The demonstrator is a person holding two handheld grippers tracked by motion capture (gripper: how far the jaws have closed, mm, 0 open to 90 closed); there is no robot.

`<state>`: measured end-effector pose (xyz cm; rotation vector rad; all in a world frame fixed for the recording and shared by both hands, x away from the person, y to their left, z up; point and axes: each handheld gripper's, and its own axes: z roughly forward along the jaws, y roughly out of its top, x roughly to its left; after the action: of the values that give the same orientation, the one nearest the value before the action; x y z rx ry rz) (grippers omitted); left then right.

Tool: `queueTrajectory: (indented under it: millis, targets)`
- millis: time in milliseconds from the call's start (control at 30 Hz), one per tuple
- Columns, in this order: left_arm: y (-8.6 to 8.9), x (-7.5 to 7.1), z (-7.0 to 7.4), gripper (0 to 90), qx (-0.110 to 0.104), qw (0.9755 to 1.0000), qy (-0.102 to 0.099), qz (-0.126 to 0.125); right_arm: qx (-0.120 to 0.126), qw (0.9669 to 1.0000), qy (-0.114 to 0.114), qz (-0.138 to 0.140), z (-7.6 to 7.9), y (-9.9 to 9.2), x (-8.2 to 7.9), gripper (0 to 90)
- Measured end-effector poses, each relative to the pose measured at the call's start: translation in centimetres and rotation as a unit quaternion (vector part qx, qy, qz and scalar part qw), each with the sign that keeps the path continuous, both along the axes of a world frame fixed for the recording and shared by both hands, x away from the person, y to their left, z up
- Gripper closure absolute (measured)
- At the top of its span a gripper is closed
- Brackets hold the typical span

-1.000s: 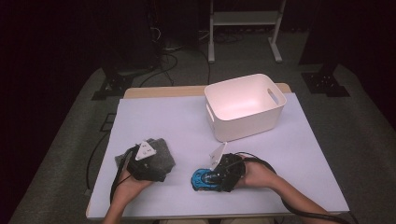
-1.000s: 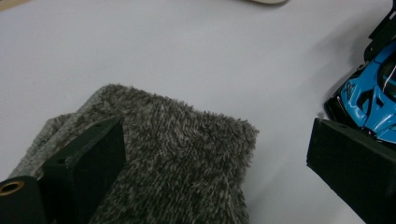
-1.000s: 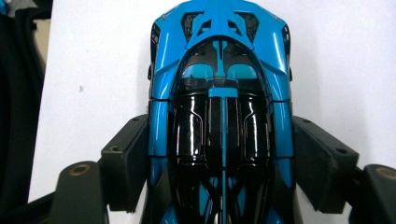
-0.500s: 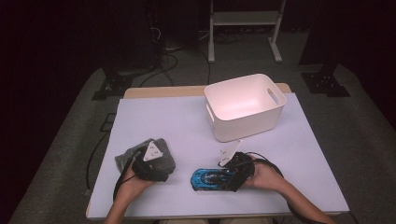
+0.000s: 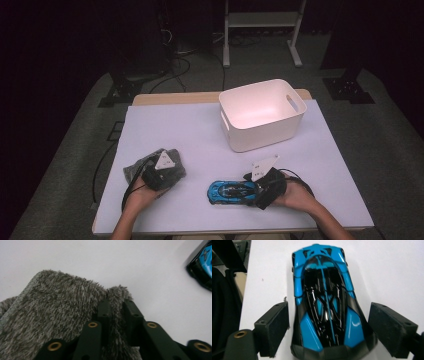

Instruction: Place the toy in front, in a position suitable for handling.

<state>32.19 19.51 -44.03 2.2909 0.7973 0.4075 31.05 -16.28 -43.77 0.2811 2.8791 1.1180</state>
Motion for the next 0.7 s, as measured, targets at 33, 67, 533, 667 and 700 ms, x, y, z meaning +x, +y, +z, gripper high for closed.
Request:
queueTrajectory:
  millis: [33,67,533,667,700]
  targets:
    - [0.0,0.0,0.2,80.1,-0.003,1.0000,0.002,-0.008,0.004,1.0000,0.007,-0.003,0.0,-0.2,0.1,16.2]
    - [0.0,-0.1,0.6,81.2,-0.011,0.9998,0.003,-0.015,0.016,0.9997,0.016,-0.005,0.1,-0.5,0.3,16.2]
    - [-11.0,-1.1,3.7,80.1,-0.056,0.9740,0.035,-0.217,0.041,0.9982,0.044,0.001,0.2,-2.5,0.7,16.2]
    - [-11.8,-2.1,3.1,39.3,-0.044,0.9678,0.041,-0.244,0.043,0.9982,0.041,-0.006,0.1,-3.0,0.2,16.2]
    - [-11.6,-2.2,3.4,32.6,-0.050,0.9677,0.045,-0.243,0.044,0.9982,0.039,-0.009,0.1,-3.2,-0.1,16.2]
